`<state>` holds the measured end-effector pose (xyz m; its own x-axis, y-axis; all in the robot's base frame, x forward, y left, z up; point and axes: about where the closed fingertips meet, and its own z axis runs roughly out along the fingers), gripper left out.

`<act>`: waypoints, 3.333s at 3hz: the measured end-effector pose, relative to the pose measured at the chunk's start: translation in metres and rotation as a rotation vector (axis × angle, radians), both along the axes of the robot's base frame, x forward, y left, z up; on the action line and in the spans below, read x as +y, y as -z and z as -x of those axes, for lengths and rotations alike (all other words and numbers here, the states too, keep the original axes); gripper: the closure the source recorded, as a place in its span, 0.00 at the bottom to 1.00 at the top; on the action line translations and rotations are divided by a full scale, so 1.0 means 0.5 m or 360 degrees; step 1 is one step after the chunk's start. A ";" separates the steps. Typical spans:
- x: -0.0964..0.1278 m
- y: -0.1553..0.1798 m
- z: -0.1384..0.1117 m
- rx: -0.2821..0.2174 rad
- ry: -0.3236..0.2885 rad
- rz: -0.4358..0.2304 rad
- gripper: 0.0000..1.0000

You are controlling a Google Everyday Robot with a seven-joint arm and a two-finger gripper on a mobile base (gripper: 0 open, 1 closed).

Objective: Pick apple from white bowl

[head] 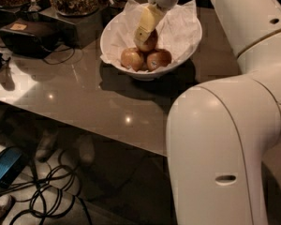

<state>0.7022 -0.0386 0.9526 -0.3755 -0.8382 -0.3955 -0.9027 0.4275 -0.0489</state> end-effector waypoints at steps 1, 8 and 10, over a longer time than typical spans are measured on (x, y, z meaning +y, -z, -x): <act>0.002 0.022 0.002 0.0046 -0.0001 -0.0002 0.20; 0.027 -0.028 0.022 -0.0124 -0.0052 -0.0150 1.00; 0.051 -0.116 0.093 -0.0222 -0.0185 -0.0190 1.00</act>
Offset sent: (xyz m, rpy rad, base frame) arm -0.0300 -0.0177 -0.0320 -0.0530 0.1858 0.0141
